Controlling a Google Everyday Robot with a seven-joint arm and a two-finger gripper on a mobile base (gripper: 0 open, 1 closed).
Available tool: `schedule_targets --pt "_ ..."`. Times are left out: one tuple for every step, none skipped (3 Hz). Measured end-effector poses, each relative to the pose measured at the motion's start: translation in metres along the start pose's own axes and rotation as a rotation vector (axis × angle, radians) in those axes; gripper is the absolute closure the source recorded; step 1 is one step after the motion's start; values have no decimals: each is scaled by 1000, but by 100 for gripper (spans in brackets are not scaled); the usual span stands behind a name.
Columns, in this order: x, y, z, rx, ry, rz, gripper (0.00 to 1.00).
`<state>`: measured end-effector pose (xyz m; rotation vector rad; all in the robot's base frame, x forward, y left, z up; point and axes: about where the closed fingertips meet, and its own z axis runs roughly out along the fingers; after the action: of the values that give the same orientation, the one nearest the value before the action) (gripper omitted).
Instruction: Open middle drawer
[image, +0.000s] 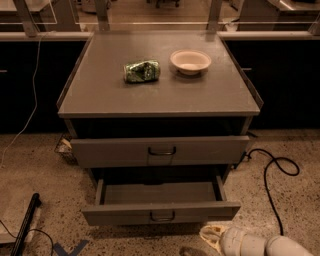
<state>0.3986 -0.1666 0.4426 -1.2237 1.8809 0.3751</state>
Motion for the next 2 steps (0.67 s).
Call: schedule_targets --pt "0 -1 1 1 0 1 59" --pt "0 -1 1 1 0 1 36"
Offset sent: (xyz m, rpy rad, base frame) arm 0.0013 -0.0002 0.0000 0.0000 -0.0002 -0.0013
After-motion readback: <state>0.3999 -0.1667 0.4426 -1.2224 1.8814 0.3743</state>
